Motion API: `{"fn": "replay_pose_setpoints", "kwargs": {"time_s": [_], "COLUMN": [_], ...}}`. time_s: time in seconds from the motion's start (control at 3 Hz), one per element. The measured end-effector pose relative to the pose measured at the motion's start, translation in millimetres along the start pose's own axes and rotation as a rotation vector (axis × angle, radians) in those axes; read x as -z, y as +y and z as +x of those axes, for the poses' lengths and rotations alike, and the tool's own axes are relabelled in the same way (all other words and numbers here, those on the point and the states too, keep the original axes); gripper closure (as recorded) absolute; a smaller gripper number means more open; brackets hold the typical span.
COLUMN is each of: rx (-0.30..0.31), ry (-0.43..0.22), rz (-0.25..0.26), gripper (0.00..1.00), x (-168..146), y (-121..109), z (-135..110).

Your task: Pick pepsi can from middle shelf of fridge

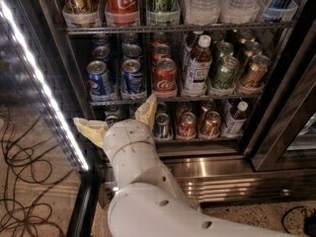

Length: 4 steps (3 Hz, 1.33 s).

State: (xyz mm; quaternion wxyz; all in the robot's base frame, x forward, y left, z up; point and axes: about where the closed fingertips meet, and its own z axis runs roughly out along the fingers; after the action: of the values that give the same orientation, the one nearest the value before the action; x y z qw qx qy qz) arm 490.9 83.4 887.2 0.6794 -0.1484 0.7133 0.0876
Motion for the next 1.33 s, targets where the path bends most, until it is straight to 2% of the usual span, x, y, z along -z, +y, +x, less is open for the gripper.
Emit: {"fn": "replay_pose_setpoints", "kwargs": {"time_s": [0.33, 0.67, 1.0, 1.33], "rx": [0.007, 0.011, -0.021, -0.024], "ry": [-0.022, -0.065, -0.083, -0.086], "rz": [0.041, 0.096, 0.134, 0.144], "gripper": [0.00, 0.00, 0.00, 0.00], "x": [-16.3, -15.9, -29.0, -29.6], "y": [8.8, -1.3, 9.7, 8.7], "z": [10.4, -1.1, 7.4, 7.6]}}
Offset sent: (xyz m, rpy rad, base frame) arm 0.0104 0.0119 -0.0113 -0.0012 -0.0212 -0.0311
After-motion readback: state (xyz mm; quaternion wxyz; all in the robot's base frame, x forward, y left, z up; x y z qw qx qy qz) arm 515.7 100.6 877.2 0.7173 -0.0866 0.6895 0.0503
